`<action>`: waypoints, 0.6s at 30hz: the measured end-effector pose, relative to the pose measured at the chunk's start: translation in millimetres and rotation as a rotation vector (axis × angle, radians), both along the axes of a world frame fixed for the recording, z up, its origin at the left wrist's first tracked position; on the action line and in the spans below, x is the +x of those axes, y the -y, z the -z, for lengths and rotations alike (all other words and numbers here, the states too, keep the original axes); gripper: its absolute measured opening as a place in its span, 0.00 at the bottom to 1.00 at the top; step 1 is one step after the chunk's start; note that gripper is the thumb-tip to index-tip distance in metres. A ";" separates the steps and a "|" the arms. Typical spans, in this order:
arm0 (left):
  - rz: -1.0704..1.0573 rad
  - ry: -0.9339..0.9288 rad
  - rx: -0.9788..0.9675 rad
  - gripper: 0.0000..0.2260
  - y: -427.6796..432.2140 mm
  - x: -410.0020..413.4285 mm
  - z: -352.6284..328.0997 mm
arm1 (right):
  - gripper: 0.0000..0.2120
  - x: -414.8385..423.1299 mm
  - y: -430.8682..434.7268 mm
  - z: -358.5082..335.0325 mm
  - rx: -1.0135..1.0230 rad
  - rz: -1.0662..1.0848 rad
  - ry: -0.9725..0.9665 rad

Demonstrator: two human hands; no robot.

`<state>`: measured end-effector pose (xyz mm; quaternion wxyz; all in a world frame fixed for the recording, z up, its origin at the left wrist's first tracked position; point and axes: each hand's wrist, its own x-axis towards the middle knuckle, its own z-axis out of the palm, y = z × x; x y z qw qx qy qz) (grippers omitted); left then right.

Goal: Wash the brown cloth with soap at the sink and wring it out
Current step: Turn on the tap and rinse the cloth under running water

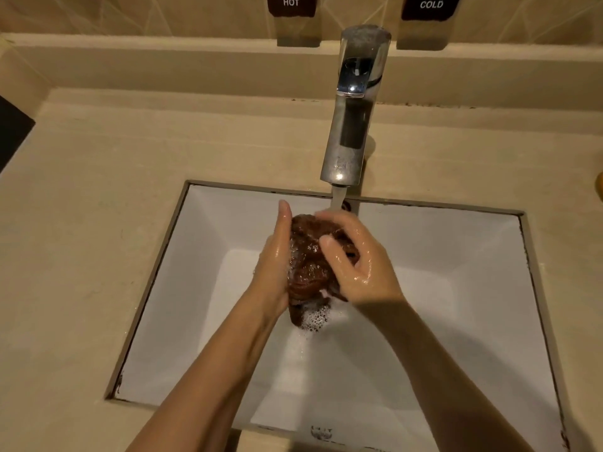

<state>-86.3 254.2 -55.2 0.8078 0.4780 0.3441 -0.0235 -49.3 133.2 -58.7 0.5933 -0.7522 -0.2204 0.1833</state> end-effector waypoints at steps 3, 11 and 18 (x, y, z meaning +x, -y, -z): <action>-0.119 -0.142 0.128 0.24 16.9 6.4 -3.8 | 0.13 -13.9 -11.2 6.4 0.043 0.134 -0.085; -0.095 -0.136 0.494 0.18 29.3 8.6 4.9 | 0.09 3.0 -29.9 7.0 -0.104 0.448 -0.255; -0.039 -0.082 0.361 0.16 25.3 5.9 -0.1 | 0.13 23.9 -31.9 5.8 -0.253 0.329 -0.307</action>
